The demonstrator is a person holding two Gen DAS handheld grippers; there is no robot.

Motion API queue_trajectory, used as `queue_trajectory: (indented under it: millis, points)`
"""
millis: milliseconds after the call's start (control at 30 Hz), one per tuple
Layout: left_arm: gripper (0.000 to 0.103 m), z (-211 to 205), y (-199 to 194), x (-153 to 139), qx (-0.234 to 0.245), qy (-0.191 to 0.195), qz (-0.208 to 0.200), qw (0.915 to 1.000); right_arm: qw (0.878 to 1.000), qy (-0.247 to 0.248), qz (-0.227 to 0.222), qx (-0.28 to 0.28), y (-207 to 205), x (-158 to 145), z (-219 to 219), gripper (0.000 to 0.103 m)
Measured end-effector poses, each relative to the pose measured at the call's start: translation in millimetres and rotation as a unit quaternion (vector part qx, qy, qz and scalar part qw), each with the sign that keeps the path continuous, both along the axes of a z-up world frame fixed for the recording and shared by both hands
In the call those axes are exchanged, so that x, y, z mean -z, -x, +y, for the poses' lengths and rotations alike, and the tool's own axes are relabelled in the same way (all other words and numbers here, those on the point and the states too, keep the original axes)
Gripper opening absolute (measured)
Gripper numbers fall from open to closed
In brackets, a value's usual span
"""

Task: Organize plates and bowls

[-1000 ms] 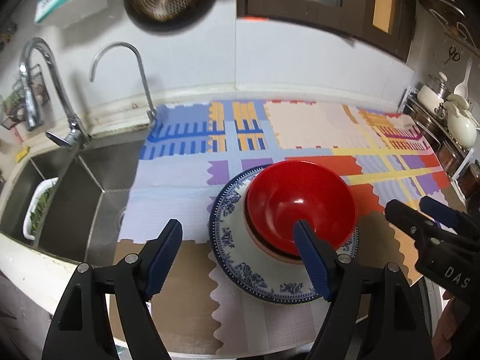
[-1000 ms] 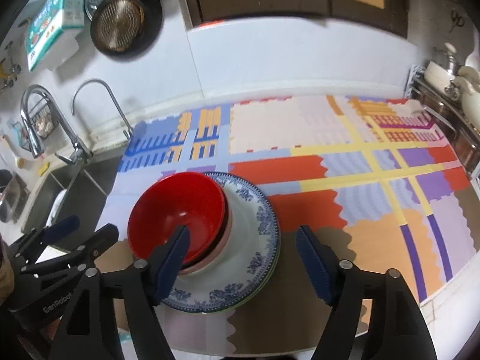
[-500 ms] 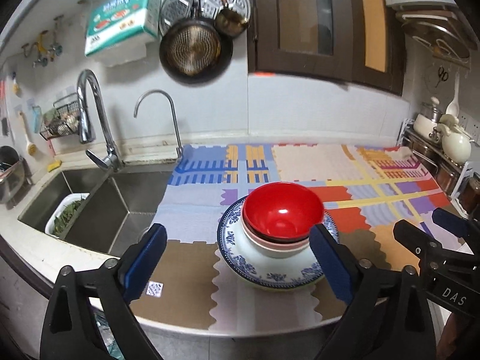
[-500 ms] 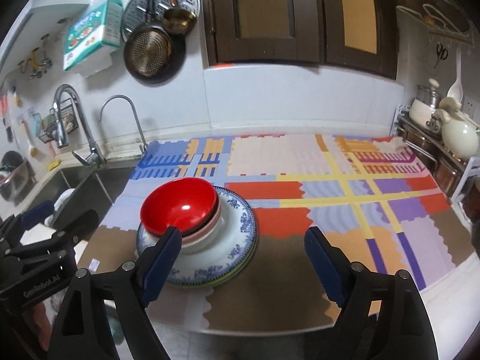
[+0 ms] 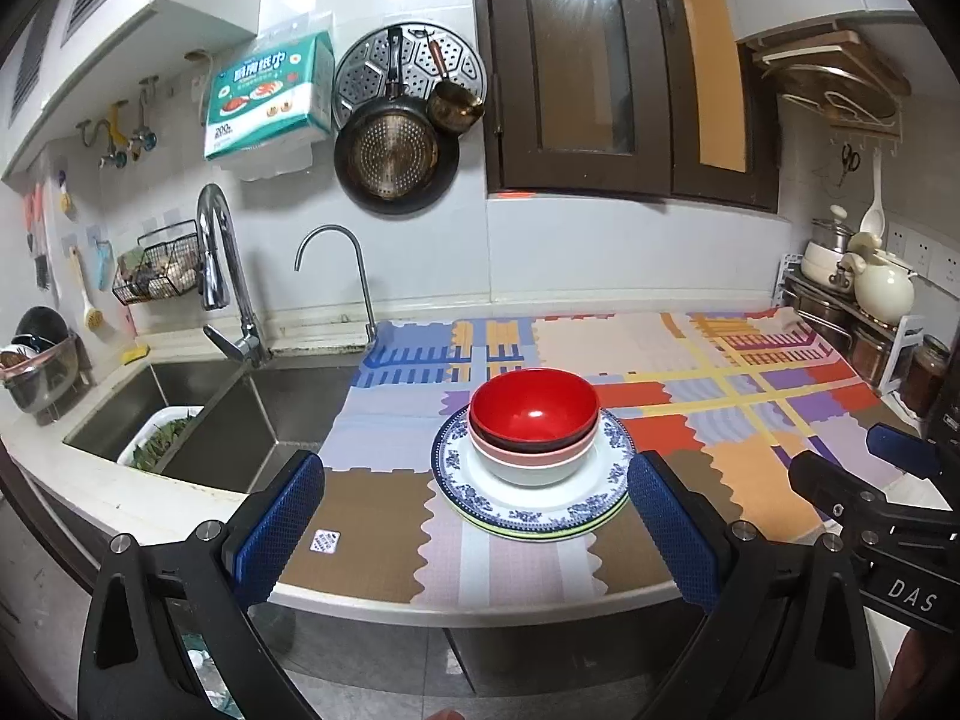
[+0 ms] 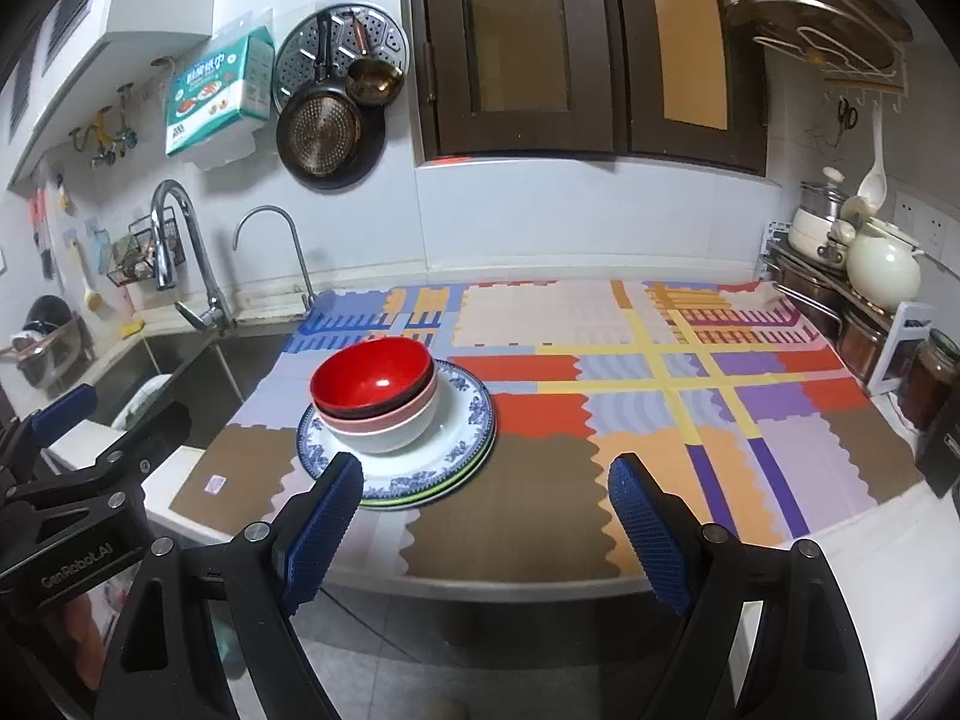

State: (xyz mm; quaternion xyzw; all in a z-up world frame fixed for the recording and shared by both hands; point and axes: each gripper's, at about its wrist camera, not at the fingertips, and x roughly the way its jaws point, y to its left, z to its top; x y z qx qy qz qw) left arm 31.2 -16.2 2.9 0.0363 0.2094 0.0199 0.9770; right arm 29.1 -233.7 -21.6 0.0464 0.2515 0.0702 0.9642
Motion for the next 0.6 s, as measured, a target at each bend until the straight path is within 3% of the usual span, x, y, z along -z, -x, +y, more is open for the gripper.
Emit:
queue_trajectory:
  millis: [600]
  points:
    - [0.103,-6,48,0,0.001,0.001,-0.016,0.9999,1.0,-0.004,-0.009,0.005,57,3,-7,0.085]
